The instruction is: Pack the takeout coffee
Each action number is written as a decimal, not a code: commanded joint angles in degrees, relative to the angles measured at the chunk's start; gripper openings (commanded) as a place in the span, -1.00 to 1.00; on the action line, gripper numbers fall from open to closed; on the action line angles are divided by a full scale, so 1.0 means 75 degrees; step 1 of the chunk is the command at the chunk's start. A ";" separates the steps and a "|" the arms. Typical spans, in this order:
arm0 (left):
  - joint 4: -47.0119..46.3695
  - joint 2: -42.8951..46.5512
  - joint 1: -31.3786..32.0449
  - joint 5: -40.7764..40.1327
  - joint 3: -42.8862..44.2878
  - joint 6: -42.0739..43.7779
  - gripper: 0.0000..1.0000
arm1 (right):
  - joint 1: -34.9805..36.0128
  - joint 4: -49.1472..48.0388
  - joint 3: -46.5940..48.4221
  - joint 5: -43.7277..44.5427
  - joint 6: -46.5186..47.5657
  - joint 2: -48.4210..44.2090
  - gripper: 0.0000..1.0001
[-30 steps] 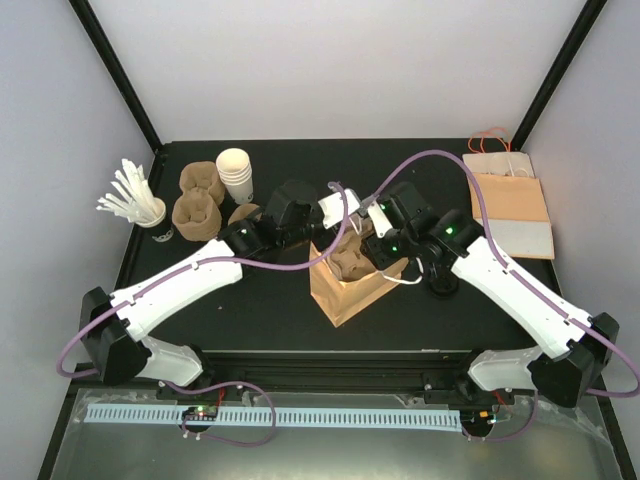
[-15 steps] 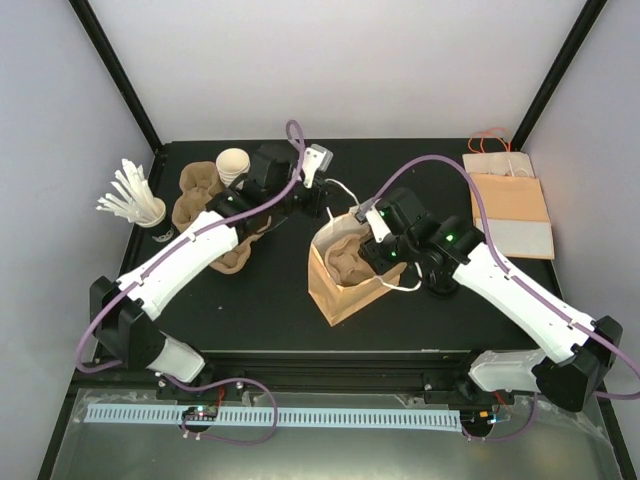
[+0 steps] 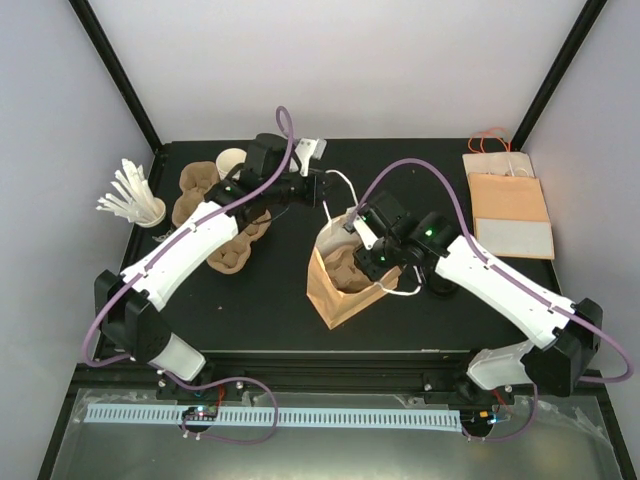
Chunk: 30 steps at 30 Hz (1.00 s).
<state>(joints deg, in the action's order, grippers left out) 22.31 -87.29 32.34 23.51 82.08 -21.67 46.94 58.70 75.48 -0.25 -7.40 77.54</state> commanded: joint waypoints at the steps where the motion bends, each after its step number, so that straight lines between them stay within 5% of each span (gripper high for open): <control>1: -0.0009 -0.0067 -0.0070 0.0547 0.0501 -0.0206 -0.84 | 0.0064 0.0476 0.0281 0.0051 -0.0003 0.0324 -0.28; 15: -0.0041 0.0076 -0.0027 0.0848 0.0186 -0.0369 -0.97 | 0.0064 0.1374 0.0822 -0.0259 -0.0026 0.1142 -0.31; 30: -0.0583 0.0658 -0.0143 -0.0184 0.0076 -0.0374 -0.97 | 0.0107 0.1224 0.0093 -0.0178 -0.0208 0.1026 -0.32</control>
<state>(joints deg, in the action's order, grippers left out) 22.24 -84.90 31.88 24.18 81.95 -23.86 47.18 66.70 77.38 -1.61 -8.69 85.45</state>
